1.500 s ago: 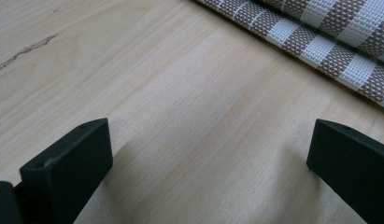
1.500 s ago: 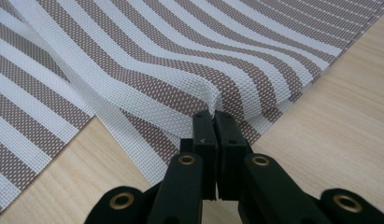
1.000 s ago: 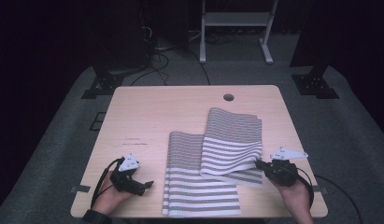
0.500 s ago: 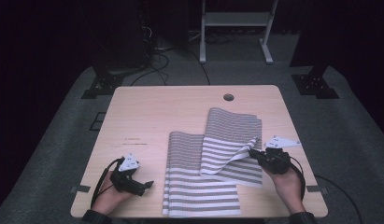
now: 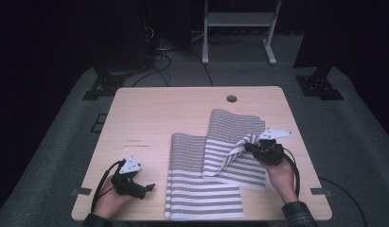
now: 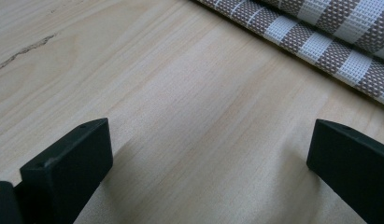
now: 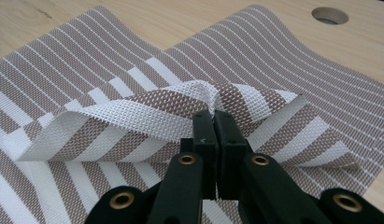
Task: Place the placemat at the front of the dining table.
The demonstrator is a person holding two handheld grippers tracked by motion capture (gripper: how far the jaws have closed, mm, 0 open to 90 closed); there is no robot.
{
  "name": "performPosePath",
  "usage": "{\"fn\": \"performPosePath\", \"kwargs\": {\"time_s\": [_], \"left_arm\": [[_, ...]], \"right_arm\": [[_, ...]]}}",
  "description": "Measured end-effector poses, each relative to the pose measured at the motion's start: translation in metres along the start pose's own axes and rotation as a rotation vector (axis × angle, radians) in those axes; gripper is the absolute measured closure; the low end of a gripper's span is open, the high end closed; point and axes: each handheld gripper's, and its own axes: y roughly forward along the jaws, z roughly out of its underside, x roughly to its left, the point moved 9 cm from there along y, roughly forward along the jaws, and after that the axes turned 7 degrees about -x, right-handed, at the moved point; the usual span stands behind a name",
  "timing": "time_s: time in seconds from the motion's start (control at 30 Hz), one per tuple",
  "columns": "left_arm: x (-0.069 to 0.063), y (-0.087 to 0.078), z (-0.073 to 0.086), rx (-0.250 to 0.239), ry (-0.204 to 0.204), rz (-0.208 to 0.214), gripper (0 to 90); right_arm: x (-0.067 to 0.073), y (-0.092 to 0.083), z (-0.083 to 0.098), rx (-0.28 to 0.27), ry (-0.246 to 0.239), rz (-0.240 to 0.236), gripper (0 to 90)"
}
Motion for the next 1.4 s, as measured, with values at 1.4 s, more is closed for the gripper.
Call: {"fn": "performPosePath", "kwargs": {"time_s": [1.4], "left_arm": [[0.0,-0.001,0.001,0.0,0.011,0.016,0.0]], "right_arm": [[0.021,0.056,-0.063,-0.011,-0.05,-0.053,88.5]]}}
